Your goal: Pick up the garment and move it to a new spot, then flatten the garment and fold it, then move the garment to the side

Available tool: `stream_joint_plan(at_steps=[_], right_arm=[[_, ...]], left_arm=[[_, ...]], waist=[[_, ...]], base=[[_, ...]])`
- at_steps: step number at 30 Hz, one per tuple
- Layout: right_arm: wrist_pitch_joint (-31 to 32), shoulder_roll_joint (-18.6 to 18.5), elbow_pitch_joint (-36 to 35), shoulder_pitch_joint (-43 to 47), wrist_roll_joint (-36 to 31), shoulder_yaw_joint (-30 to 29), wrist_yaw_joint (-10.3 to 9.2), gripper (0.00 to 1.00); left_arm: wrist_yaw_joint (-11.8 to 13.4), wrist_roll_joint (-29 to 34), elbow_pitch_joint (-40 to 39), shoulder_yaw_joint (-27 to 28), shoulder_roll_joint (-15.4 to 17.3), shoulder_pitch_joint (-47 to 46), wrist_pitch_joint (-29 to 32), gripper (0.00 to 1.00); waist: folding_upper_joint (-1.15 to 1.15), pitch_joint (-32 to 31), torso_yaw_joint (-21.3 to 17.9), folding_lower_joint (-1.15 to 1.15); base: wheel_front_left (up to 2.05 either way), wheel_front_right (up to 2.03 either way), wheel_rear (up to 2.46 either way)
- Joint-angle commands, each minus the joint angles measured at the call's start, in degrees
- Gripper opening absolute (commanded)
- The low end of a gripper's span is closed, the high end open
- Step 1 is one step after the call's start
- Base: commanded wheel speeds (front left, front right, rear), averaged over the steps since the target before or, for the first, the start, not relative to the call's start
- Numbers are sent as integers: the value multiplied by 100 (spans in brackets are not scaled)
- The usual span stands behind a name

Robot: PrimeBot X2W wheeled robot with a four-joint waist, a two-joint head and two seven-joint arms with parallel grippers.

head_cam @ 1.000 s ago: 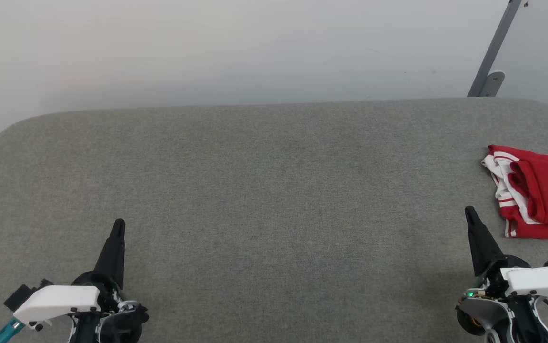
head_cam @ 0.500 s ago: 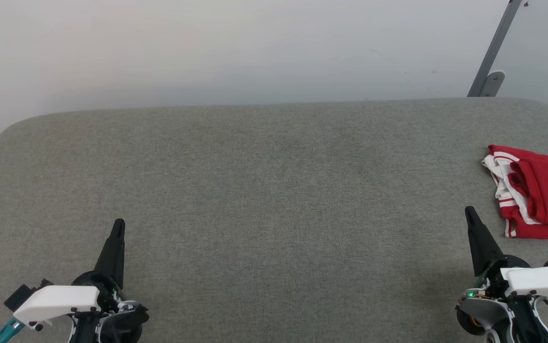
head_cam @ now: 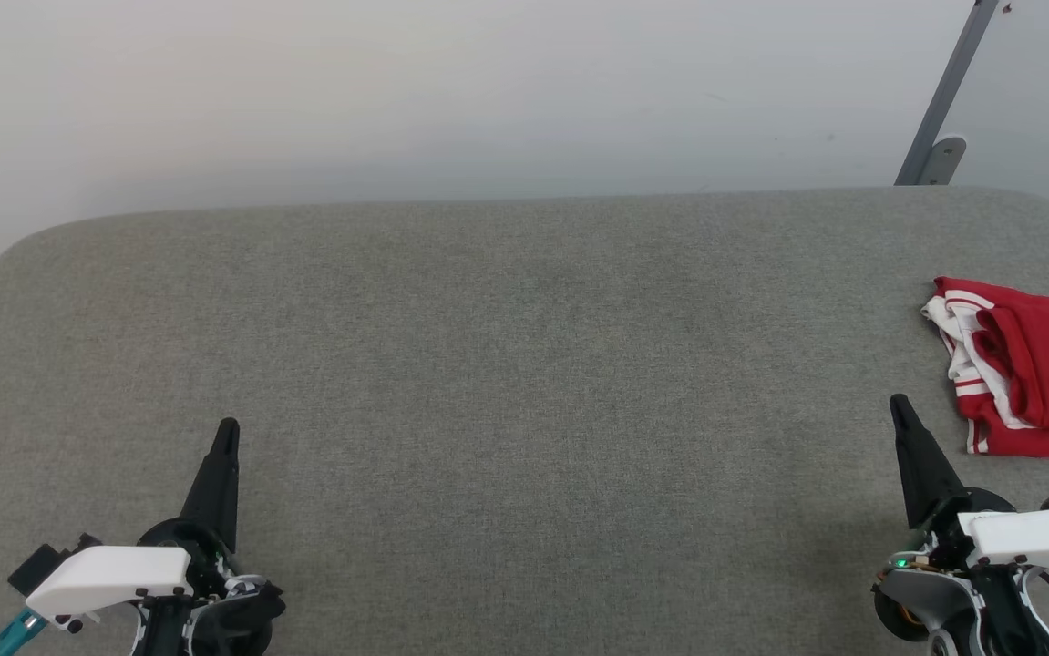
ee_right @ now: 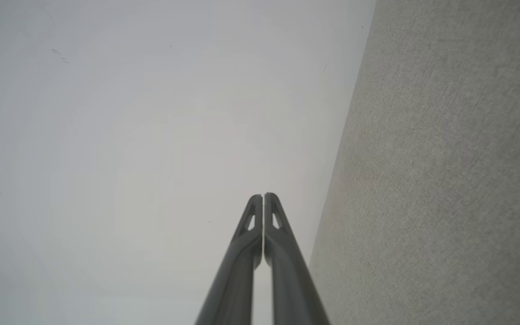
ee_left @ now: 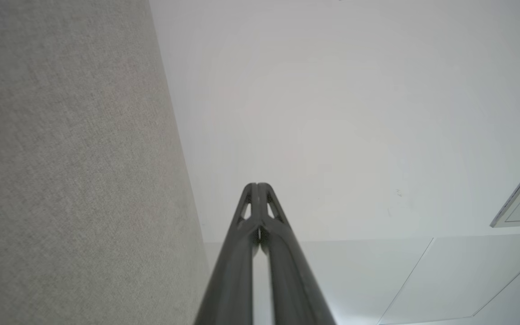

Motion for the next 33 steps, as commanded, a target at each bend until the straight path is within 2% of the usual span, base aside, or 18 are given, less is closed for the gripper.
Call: stream_joint_plan(at_steps=[1, 33], right_arm=[[12, 8, 13, -21, 23, -8, 0, 0], [12, 8, 13, -21, 24, -7, 0, 0]], left_arm=[[-32, 14, 0, 19, -1, -70, 15, 0], [-31, 18, 0, 23, -3, -71, 18, 0]], waist=[[0, 0, 0, 0], [0, 0, 0, 0]], base=[[0, 0, 0], [0, 0, 0]])
